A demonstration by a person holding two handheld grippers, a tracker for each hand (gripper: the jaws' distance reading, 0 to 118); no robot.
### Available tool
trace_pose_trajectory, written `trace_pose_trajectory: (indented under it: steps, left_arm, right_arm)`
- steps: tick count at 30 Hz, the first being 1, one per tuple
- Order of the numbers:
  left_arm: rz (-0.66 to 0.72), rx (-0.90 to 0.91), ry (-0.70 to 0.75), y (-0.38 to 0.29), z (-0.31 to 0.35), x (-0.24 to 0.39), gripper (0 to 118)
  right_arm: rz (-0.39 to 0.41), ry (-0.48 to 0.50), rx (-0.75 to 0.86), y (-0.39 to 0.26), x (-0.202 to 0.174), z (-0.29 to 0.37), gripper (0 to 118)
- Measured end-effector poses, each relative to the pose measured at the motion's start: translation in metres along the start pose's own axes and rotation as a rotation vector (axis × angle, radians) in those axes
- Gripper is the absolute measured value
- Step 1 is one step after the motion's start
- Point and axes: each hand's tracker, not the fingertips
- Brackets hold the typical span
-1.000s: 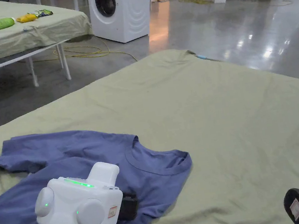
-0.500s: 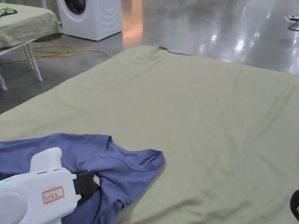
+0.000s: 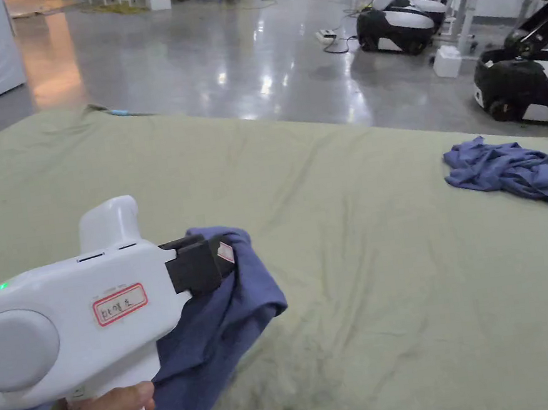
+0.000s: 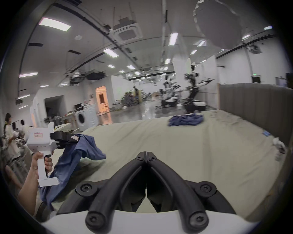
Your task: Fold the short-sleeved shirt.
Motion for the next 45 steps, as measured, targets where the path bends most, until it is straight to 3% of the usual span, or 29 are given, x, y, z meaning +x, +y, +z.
trace_pose_trajectory:
  steps: [5, 9, 16, 19, 23, 24, 26, 27, 29, 31, 32, 34, 35, 37, 39, 45]
  left_arm:
    - [-0.083, -0.098, -0.343, -0.04, -0.052, 0.101, 14]
    - [-0.171, -0.257, -0.434, -0.088, -0.082, 0.163, 14]
    - [-0.331, -0.614, -0.426, -0.211, -0.116, 0.209, 14]
    - [-0.396, -0.676, -0.383, -0.241, -0.12, 0.207, 14]
    - [-0.353, -0.73, -0.355, -0.249, -0.129, 0.192, 15]
    - [-0.336, -0.731, -0.355, -0.244, -0.125, 0.189, 32]
    - [-0.328, -0.722, -0.357, -0.23, -0.105, 0.184, 96]
    - [-0.332, -0.712, -0.358, -0.223, -0.093, 0.181, 103]
    - [-0.369, -0.58, -0.317, -0.199, -0.05, 0.169, 103]
    - [-0.41, -0.442, -0.239, -0.18, -0.009, 0.155, 98]
    - [-0.43, -0.383, -0.167, -0.172, 0.01, 0.146, 86]
    - [-0.433, -0.32, 0.007, -0.162, 0.038, 0.129, 12]
    - [-0.402, -0.285, 0.112, -0.158, 0.049, 0.117, 1]
    - [-0.32, -0.254, 0.273, -0.156, 0.065, 0.091, 1]
    - [-0.307, -0.273, 0.32, -0.152, 0.076, 0.069, 0]
    - [-0.053, -0.196, 0.287, -0.097, 0.073, -0.008, 0]
  right_arm:
    - [0.003, -0.191, 0.058, 0.008, 0.047, 0.046, 2]
    - [-0.026, -0.263, 0.078, 0.006, 0.072, 0.067, 2]
    - [-0.084, -0.28, 0.035, -0.01, 0.096, 0.071, 2]
    - [-0.085, -0.266, -0.004, -0.017, 0.098, 0.063, 2]
    - [-0.093, -0.231, -0.039, -0.023, 0.092, 0.052, 2]
    - [-0.095, -0.222, -0.042, -0.024, 0.089, 0.049, 2]
    - [-0.089, -0.193, -0.054, -0.024, 0.084, 0.044, 2]
    - [-0.084, -0.185, -0.054, -0.024, 0.082, 0.042, 2]
    - [-0.072, -0.153, -0.057, -0.024, 0.076, 0.036, 2]
    - [-0.077, -0.117, -0.065, -0.025, 0.07, 0.029, 2]
    - [-0.085, -0.095, -0.068, -0.026, 0.065, 0.027, 2]
    - [-0.102, -0.057, -0.08, -0.028, 0.058, 0.021, 2]
    - [-0.106, -0.038, -0.086, -0.03, 0.053, 0.018, 2]
    - [-0.098, -0.008, -0.099, -0.033, 0.043, 0.015, 2]
    - [-0.076, 0.016, -0.118, -0.036, 0.035, 0.012, 2]
    - [-0.038, 0.037, -0.151, -0.036, 0.024, -0.004, 2]
